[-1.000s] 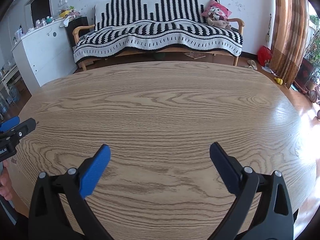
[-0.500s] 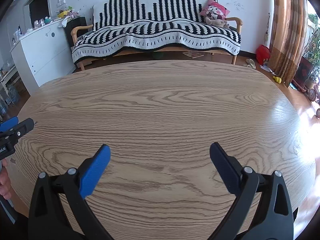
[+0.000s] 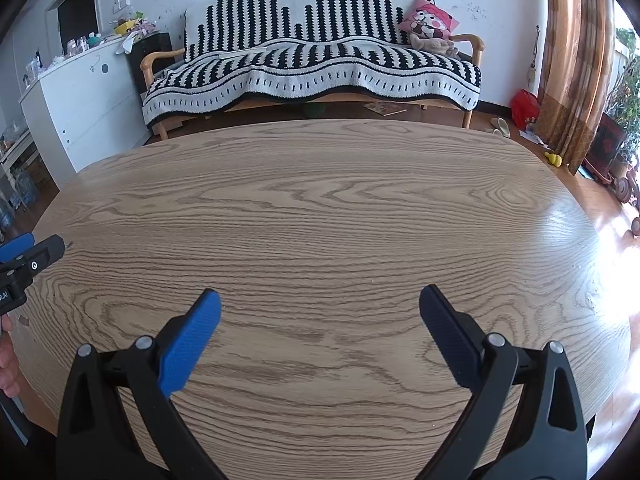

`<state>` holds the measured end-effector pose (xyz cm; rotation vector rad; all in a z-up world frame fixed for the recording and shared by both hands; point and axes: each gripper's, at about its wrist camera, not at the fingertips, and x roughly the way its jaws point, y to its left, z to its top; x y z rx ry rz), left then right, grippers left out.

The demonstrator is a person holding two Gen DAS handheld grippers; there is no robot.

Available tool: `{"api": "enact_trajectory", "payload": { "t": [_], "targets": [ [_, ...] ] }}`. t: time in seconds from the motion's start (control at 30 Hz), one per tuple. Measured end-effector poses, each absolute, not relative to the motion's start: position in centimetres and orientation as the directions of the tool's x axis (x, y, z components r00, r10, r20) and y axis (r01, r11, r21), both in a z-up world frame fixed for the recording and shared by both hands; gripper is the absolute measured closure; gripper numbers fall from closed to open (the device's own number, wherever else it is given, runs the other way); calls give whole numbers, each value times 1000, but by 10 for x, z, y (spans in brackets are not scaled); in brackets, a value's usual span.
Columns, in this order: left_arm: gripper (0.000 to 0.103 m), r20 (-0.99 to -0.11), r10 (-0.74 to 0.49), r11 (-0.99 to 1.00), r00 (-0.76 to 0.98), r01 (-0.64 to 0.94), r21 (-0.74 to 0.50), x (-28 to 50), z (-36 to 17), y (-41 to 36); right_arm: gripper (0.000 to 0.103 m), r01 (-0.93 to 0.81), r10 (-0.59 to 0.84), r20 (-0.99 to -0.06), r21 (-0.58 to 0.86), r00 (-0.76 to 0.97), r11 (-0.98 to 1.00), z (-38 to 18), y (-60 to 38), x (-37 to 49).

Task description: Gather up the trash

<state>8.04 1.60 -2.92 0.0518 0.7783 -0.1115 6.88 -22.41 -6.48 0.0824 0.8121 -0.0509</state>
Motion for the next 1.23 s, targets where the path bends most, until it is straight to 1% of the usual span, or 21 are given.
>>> {"api": "enact_trajectory", "payload": {
  "t": [0.47,0.87,1.23],
  "targets": [
    [7,-709,-95,992,699,122,-12,80,-28,17,7,76,-16,-729,49,684,996,-67,-227,68],
    [7,-698,-83,992,711,128,13,73,-27,13,7,74,-16,-731,47,682,996,-68,-229,66],
    [7,-712,-73,993,699,119,15,74,-29,14,7,82,-30,-734,35,679,996,-69,-236,65]
  ]
}}
